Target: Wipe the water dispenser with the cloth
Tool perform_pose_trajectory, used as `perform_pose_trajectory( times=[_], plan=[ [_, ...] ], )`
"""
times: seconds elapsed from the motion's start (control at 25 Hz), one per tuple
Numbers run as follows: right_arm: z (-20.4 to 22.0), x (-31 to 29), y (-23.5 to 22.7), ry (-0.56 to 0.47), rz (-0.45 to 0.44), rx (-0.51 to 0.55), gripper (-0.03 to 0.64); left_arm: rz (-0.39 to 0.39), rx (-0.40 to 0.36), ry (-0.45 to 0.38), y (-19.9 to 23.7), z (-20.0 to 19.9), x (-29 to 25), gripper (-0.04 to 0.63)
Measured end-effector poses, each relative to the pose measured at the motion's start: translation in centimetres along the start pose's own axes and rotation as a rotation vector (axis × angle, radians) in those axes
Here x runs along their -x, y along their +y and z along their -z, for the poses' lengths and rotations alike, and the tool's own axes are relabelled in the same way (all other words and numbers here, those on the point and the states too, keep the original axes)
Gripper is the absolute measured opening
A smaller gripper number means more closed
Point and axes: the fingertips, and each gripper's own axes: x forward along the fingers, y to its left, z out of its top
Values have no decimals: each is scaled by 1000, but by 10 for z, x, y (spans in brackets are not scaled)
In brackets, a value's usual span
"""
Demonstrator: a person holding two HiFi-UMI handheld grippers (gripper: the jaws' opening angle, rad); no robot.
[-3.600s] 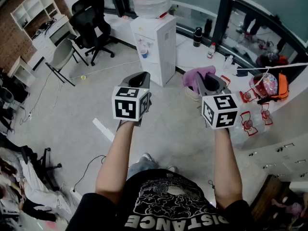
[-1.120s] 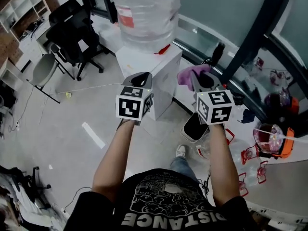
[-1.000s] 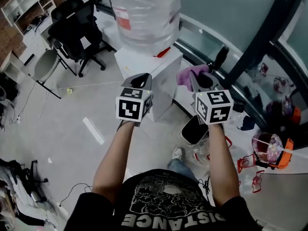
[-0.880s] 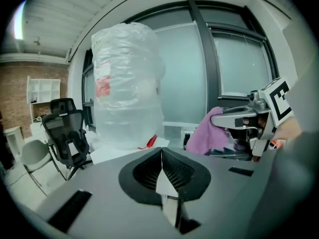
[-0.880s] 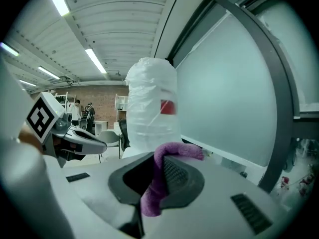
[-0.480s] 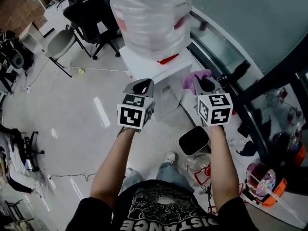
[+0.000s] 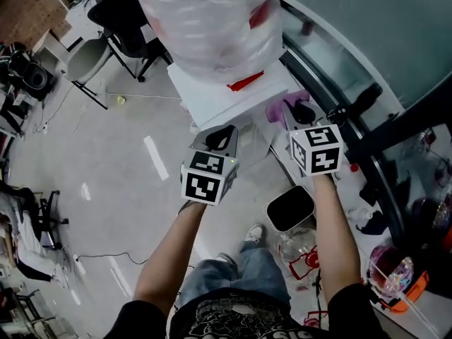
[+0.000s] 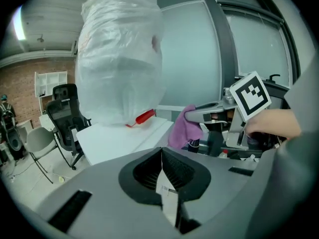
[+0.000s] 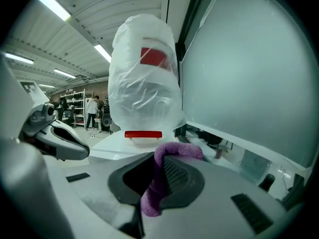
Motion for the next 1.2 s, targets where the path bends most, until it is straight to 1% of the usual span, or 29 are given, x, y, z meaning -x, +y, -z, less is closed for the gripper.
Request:
perform_pose_trajectory(
  times=[0.24,0.4,0.48,0.64,0.84,1.08,1.2],
  plan=[
    [4,-23,1,-41,9,50,32,6,-2,-4,2,37,-20,26],
    [11,-31,5,-64,24,72,32,20,-12,-38,5,52,-26,26],
    [16,-31,6,-81,31,72,32,30,-30,-61,1,58,-28,26],
    [31,-34,8,-113,42,84,32,41,-33,-96,-8,77,-40,26],
    [61,-37,7,-141,59,93,32,71,-53,-114,-25,111,-65,26],
    [104,-52,13,-161,63,114,32,69,-62,-142,-27,152,-95,26],
    [129,-61,17,-169,63,124,32,70,-78,-156,-29,173,-107,26]
  ],
)
